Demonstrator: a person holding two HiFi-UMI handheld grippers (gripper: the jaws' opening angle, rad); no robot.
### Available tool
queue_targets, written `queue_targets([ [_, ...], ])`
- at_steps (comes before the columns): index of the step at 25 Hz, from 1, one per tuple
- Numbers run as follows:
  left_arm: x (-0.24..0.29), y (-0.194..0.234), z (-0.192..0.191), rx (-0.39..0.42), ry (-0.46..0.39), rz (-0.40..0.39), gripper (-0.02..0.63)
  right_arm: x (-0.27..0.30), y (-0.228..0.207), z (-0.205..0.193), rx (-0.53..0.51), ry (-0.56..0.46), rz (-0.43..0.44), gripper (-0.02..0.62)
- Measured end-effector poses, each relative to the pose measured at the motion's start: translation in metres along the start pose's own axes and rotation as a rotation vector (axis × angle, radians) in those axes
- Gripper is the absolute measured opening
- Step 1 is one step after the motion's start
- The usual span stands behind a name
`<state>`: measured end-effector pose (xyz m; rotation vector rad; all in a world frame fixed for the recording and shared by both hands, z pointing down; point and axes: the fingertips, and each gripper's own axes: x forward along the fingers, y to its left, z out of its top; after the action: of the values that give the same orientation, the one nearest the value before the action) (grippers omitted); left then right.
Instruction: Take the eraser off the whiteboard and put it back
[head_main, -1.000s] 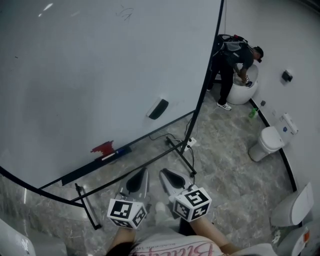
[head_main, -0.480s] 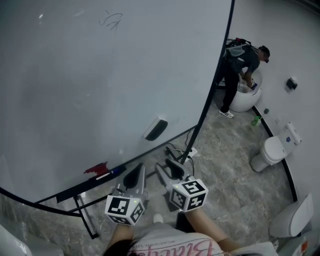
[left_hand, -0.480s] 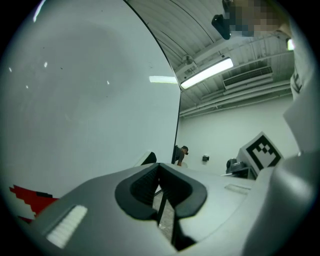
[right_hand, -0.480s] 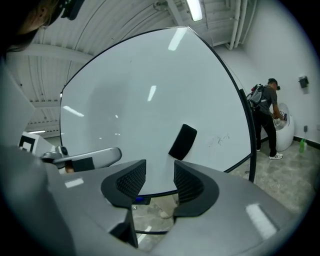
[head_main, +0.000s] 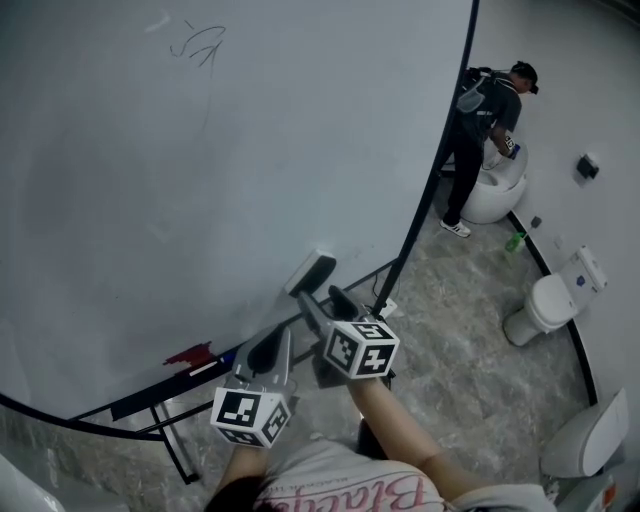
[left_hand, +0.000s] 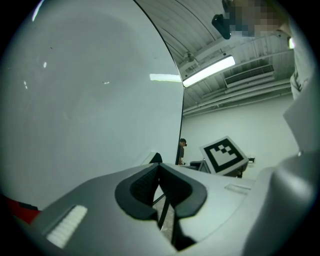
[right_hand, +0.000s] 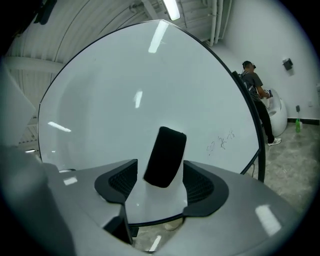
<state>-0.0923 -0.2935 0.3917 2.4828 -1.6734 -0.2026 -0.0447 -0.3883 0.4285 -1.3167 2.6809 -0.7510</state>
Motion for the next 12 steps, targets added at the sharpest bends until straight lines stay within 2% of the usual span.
queue_targets([
  [4,0.008,0.006,0.004,0.006,0.004,-0.011,0.000,0.023,-0.007,0.006,0.019,-0.005,0.012,0.288],
  [12,0.015,0.021,0.008,0.000,0.019,-0.024,0.000,0.039,-0.010,0.013,0.030,-0.038,-0.011,0.286],
])
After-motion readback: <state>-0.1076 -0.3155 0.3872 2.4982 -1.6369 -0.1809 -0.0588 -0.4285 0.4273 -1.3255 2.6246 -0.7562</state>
